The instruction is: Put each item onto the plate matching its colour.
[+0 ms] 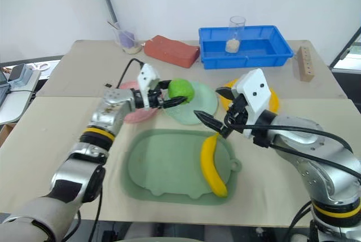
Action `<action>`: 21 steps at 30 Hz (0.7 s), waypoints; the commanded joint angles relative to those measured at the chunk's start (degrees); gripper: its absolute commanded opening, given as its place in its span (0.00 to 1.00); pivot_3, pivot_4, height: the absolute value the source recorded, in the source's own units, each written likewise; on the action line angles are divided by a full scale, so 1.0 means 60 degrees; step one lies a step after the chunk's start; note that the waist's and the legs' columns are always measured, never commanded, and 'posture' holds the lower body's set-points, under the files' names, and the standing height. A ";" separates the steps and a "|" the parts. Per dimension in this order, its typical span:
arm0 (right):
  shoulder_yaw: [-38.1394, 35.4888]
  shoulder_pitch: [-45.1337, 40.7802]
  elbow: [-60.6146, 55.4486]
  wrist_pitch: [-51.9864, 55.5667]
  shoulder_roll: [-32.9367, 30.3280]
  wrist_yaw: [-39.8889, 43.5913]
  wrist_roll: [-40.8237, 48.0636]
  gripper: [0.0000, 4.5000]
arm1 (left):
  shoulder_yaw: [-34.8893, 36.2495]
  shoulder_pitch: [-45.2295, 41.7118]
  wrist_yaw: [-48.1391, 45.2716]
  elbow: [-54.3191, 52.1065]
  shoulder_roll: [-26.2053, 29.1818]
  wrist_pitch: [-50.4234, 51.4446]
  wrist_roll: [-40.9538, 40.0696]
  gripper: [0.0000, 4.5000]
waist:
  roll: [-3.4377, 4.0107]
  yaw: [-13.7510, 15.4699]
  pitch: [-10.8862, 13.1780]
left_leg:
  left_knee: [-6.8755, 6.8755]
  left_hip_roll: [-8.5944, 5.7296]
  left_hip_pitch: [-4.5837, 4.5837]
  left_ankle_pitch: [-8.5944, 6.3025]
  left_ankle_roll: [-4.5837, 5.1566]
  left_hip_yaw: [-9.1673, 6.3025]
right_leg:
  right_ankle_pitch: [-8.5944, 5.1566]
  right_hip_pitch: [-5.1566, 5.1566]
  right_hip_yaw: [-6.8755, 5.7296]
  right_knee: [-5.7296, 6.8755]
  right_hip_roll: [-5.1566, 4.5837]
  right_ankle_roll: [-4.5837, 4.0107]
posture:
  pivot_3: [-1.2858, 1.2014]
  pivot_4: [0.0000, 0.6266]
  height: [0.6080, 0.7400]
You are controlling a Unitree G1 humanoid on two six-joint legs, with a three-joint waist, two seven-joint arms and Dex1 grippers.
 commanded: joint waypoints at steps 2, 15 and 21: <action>0.0111 -0.0160 -0.0063 0.0077 -0.0019 -0.0274 -0.0504 1.00 | 0.0084 -0.0700 0.1107 0.1605 -0.0456 -0.1100 0.0612 0.72 | 0.0001 -0.0018 -0.0001 | -0.0013 0.0000 -0.0001 0.0001 0.0001 -0.0003 | -0.0002 -0.0001 0.0001 -0.0001 0.0003 0.0004 | 0.52 0.24 1.00; -0.0194 0.0210 -0.0243 0.0443 -0.0125 -0.0231 -0.0654 1.00 | 0.0457 -0.0906 0.0125 0.2011 -0.0448 -0.1713 0.0630 0.99 | 0.0006 -0.0022 -0.0003 | -0.0022 0.0000 0.0012 0.0001 0.0001 -0.0015 | 0.0001 -0.0002 0.0005 0.0013 0.0013 0.0002 | 0.52 0.24 1.00; -0.0503 0.0810 -0.0588 0.1528 -0.0430 0.0119 0.0288 1.00 | 0.0304 0.0638 -0.2401 -0.2201 0.1053 -0.0179 -0.0330 0.99 | 0.0040 -0.0110 -0.0024 | -0.0033 0.0003 0.0000 0.0003 0.0002 -0.0016 | 0.0004 0.0019 0.0019 0.0028 0.0018 -0.0001 | 0.52 0.24 1.00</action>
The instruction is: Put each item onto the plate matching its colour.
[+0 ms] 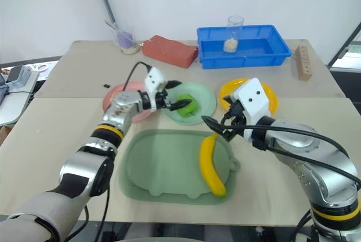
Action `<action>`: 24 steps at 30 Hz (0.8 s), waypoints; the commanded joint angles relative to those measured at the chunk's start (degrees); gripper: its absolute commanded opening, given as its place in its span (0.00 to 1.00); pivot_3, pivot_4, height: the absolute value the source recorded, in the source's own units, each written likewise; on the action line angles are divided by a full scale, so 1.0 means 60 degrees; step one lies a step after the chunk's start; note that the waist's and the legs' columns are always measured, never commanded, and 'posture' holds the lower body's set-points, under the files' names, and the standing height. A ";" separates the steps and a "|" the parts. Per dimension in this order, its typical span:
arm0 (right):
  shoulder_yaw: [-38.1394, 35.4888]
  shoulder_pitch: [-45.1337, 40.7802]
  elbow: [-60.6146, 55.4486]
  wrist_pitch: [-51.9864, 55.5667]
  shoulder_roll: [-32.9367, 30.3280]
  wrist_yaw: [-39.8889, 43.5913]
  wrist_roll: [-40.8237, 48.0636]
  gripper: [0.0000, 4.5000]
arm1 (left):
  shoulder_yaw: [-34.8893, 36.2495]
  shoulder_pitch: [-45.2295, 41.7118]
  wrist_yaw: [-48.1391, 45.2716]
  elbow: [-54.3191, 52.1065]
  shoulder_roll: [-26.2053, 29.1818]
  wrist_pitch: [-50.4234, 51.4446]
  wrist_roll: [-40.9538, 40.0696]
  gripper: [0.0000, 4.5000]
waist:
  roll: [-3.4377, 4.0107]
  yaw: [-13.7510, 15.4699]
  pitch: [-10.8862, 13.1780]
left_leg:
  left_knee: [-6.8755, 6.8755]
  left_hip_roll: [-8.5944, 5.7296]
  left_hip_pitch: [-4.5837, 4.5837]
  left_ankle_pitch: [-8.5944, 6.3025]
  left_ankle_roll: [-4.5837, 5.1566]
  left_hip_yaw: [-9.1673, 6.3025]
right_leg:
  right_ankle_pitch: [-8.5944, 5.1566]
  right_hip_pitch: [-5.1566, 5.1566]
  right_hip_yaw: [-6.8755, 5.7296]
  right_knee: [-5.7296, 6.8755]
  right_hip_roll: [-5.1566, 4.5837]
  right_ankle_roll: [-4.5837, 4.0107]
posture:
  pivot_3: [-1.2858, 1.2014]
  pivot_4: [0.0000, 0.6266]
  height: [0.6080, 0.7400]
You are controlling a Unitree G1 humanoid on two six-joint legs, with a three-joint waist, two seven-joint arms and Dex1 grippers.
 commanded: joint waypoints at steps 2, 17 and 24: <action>-0.0430 0.0284 -0.0483 0.0820 -0.0425 0.0436 0.0844 1.00 | -0.0264 0.1314 -0.2084 -0.3850 0.1365 0.1444 -0.1002 0.99 | 0.0023 -0.0102 -0.0013 | 0.0000 0.0007 0.0013 0.0002 0.0003 -0.0003 | -0.0002 0.0006 0.0009 0.0012 0.0010 -0.0004 | 0.52 0.24 1.00; 0.0615 0.1151 -0.0050 0.2524 -0.0183 0.0319 0.1655 1.00 | -0.1193 0.4367 -0.4687 -0.9141 0.3642 0.0520 -0.2063 0.99 | 0.0014 0.0004 -0.0007 | 0.0039 0.0017 0.0017 -0.0001 0.0001 0.0051 | -0.0069 -0.0010 0.0005 -0.0002 -0.0029 -0.0126 | 0.52 0.24 1.00; 0.1170 0.1230 0.0274 0.2845 0.0331 -0.0219 0.1267 1.00 | -0.1109 0.4544 -0.4462 -0.9520 0.3910 0.0819 -0.2228 0.99 | 0.0012 0.0031 -0.0006 | 0.0043 0.0018 0.0012 0.0001 0.0004 0.0047 | -0.0069 -0.0013 0.0002 -0.0001 -0.0023 -0.0126 | 0.52 0.24 1.00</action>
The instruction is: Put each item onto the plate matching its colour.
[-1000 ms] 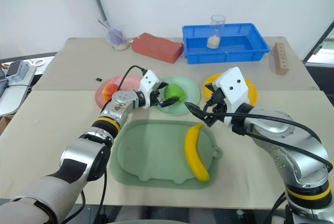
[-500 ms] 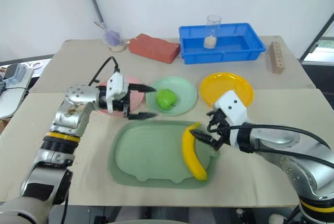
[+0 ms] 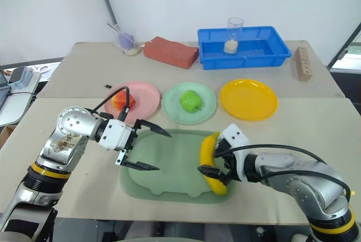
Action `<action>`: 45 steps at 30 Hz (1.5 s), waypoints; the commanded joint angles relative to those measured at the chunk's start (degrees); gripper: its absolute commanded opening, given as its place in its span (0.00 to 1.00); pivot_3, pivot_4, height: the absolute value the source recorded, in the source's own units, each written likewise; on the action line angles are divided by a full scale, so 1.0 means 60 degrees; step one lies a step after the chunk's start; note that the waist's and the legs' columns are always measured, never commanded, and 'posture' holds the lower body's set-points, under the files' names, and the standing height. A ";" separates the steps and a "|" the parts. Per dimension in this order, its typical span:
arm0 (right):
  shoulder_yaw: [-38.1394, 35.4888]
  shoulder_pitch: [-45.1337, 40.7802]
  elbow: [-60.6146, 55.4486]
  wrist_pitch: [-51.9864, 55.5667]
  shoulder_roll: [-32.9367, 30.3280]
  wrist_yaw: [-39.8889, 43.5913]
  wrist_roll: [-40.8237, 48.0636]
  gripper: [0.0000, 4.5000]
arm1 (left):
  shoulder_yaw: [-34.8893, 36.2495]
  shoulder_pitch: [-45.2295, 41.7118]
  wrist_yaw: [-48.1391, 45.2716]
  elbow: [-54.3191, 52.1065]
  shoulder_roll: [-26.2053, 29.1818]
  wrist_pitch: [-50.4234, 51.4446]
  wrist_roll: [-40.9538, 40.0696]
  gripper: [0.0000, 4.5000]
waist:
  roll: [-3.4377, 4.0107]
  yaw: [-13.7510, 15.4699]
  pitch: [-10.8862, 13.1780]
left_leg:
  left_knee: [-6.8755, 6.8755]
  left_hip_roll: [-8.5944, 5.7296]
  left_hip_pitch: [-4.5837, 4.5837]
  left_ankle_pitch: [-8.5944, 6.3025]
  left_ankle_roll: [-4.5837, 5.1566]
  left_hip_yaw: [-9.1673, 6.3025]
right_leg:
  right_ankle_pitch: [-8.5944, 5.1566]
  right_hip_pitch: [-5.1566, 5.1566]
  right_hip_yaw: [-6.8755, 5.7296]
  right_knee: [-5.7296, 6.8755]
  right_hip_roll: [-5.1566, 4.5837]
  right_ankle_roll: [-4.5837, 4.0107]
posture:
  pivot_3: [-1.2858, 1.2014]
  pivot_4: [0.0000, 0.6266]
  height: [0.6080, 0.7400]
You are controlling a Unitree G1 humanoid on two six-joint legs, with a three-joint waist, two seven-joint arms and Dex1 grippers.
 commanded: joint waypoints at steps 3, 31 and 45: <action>0.0689 0.0059 0.0128 -0.0283 -0.0041 -0.0146 -0.0872 1.00 | 0.0159 0.0099 0.0211 -0.0736 0.0264 0.0331 -0.0390 0.99 | 0.0001 0.0000 0.0000 | 0.0000 0.0000 0.0000 0.0000 0.0000 -0.0001 | 0.0000 -0.0002 0.0000 -0.0001 0.0000 0.0000 | 0.52 0.24 1.00; -0.2713 -0.0760 0.0128 -0.0811 -0.1344 0.1205 0.0279 0.26 | 0.0376 -0.0913 0.1786 -0.0051 -0.0405 0.1614 -0.0560 1.00 | -0.0010 0.0014 0.0003 | 0.0019 -0.0002 -0.0014 -0.0021 -0.0031 -0.0007 | 0.0001 0.0002 -0.0010 -0.0017 0.0001 0.0003 | 0.52 0.24 1.00; 0.0392 -0.6314 1.0391 -0.4623 0.0157 0.1324 -0.4827 0.26 | 0.0186 -0.2299 0.4445 0.1591 -0.2493 0.2575 0.0286 1.00 | 0.0025 -0.0037 -0.0004 | 0.0062 -0.0003 -0.0029 0.0000 0.0052 -0.0020 | 0.0062 0.0011 0.0029 -0.0008 0.0047 0.0118 | 0.52 0.24 1.00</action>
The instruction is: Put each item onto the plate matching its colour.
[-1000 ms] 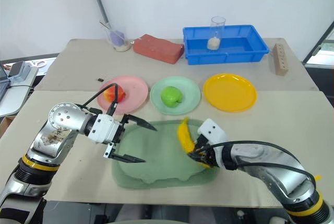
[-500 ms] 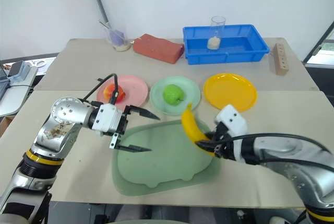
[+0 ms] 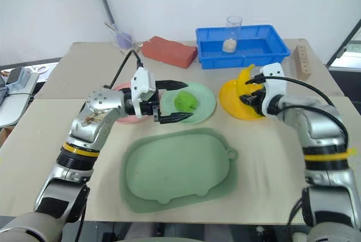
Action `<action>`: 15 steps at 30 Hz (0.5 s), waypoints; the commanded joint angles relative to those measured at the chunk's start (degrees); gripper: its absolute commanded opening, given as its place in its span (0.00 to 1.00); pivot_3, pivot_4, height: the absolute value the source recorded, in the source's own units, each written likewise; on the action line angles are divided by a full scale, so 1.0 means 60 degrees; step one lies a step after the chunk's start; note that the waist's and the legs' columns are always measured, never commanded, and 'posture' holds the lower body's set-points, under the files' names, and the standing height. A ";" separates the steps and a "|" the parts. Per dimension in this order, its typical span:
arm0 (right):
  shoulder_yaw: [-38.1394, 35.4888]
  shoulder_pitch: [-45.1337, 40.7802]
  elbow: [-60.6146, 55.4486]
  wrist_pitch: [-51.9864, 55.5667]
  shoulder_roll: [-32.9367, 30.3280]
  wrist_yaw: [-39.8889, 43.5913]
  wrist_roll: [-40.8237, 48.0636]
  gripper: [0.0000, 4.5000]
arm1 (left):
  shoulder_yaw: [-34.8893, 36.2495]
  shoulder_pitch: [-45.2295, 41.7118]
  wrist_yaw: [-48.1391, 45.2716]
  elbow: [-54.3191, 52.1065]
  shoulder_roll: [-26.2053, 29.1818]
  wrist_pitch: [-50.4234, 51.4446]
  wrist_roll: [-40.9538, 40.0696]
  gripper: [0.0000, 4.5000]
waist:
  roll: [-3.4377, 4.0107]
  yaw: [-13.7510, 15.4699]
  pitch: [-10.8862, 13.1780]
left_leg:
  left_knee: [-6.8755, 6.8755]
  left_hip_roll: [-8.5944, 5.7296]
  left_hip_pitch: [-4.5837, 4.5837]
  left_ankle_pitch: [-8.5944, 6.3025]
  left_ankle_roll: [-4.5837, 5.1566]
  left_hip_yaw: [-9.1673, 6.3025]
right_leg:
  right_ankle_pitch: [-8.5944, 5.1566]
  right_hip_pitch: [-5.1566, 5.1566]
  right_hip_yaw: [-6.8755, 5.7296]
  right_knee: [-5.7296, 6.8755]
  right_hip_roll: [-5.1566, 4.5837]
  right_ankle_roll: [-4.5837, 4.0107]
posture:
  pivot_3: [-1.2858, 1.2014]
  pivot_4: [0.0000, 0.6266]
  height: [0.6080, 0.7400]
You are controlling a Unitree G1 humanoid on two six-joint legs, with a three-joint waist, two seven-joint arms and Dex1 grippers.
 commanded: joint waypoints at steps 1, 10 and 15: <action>0.0140 -0.1137 0.2026 -0.1126 0.0133 0.0593 -0.0842 0.26 | 0.0001 0.0010 0.0080 -0.0242 0.0004 -0.0016 0.0050 1.00 | 0.0006 0.0014 -0.0002 | 0.0000 0.0000 -0.0004 -0.0008 0.0018 -0.0004 | 0.0000 0.0008 0.0008 0.0002 0.0009 0.0000 | 0.52 0.24 1.00; 0.0118 -0.2705 0.5004 -0.2418 0.0452 0.1677 -0.1995 0.85 | 0.0046 0.0298 0.0047 -0.0571 0.0231 0.0116 -0.0022 1.00 | 0.0036 0.0004 0.0000 | 0.0011 0.0012 0.0004 -0.0050 0.0159 -0.0024 | 0.0000 0.0002 0.0078 0.0033 0.0077 -0.0004 | 0.52 0.24 1.00; -0.0174 -0.2398 0.3759 -0.2235 0.0055 0.2189 -0.1997 0.99 | 0.0224 0.0482 -0.0007 -0.0736 0.0554 0.0158 -0.0092 1.00 | 0.0042 -0.0042 0.0002 | 0.0019 0.0000 0.0010 -0.0051 0.0157 -0.0009 | 0.0001 -0.0004 0.0128 0.0051 0.0082 -0.0005 | 0.52 0.24 1.00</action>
